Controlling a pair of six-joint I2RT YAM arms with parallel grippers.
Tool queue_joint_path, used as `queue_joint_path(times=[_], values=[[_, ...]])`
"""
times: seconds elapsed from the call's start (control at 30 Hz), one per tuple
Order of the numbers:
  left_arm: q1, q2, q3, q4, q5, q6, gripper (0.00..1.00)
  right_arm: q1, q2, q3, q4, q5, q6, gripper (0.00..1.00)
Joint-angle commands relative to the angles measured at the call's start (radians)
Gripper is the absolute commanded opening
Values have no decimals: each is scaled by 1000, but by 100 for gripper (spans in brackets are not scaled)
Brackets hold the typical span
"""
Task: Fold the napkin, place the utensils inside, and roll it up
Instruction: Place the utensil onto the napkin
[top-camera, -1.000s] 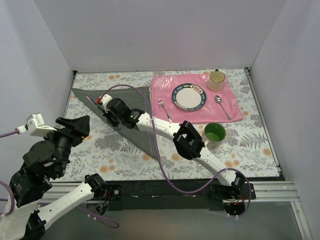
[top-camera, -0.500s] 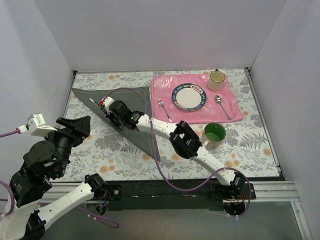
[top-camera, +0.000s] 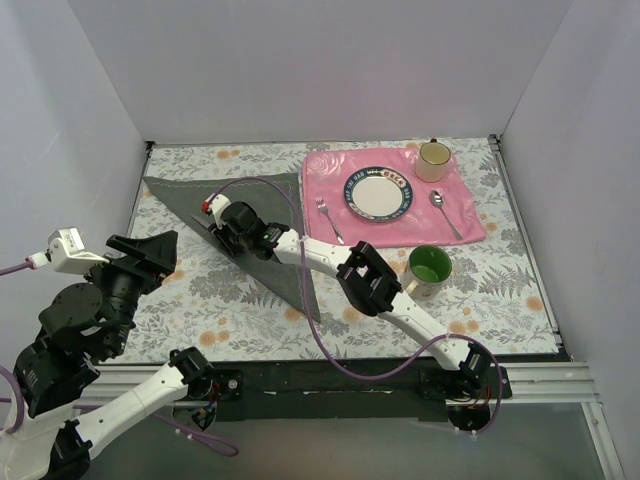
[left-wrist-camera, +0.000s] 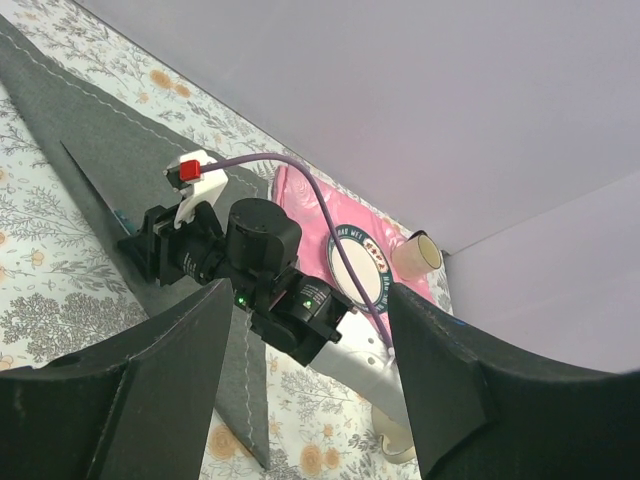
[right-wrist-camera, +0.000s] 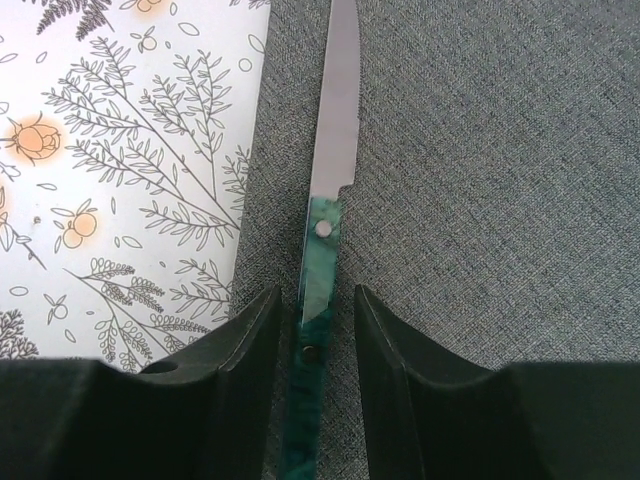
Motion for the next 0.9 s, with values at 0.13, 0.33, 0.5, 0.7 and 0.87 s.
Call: queue_joint_path(times=[0.13, 0.33, 0.5, 0.7, 0.87], values=[[0, 21, 21, -3, 4, 2, 63, -2, 9, 45, 55, -5, -22, 45], [0, 21, 22, -4, 7, 2, 63, -5, 6, 32, 58, -21, -2, 36], [0, 46, 16, -9, 12, -25, 66, -6, -18, 34, 38, -4, 31, 37], [-6, 214, 34, -190, -88, -260, 72, -26, -182, -14, -24, 8, 93, 50], [-6, 334, 39, -124, -105, -263, 69, -83, -437, -191, -96, -70, 180, 51]])
